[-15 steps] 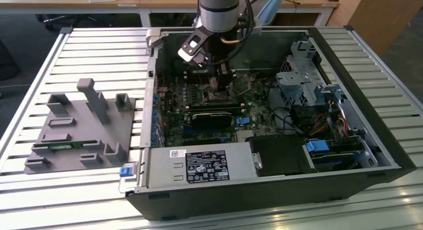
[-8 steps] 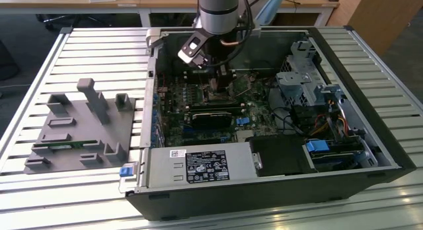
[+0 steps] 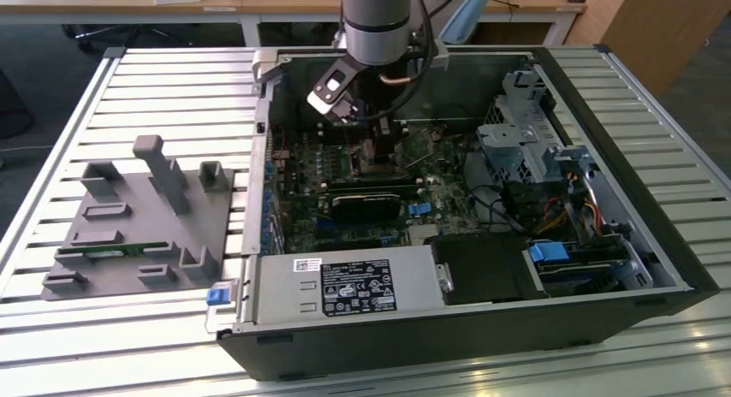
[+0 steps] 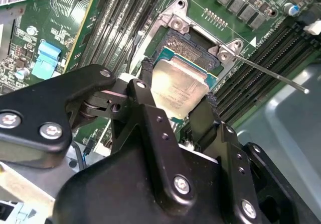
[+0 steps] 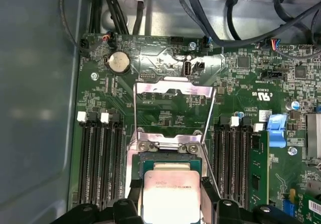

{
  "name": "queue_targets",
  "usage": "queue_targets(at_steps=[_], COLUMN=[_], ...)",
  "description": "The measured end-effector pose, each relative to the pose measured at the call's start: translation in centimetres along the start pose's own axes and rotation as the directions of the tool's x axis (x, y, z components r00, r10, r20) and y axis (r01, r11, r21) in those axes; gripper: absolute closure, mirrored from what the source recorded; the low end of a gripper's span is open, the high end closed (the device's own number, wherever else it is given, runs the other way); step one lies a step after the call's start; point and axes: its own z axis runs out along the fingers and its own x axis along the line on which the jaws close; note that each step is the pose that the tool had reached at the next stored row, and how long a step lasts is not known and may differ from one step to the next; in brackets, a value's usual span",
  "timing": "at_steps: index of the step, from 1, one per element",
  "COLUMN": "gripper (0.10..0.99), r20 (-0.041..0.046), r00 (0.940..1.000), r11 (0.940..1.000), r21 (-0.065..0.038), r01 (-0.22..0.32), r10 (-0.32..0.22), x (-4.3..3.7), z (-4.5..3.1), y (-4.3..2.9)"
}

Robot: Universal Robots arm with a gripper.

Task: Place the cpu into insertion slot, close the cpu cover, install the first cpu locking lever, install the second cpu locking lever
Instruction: 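Place the cpu into insertion slot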

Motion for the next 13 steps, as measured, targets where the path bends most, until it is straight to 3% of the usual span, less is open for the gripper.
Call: queue_targets(at_steps=[13], gripper=[0.545], r20=[0.0004], r00=[1.0000], r11=[1.0000], r21=[-0.001], r01=[0.000], r10=[0.000], x=[0.02], z=[0.91], y=[-0.14])
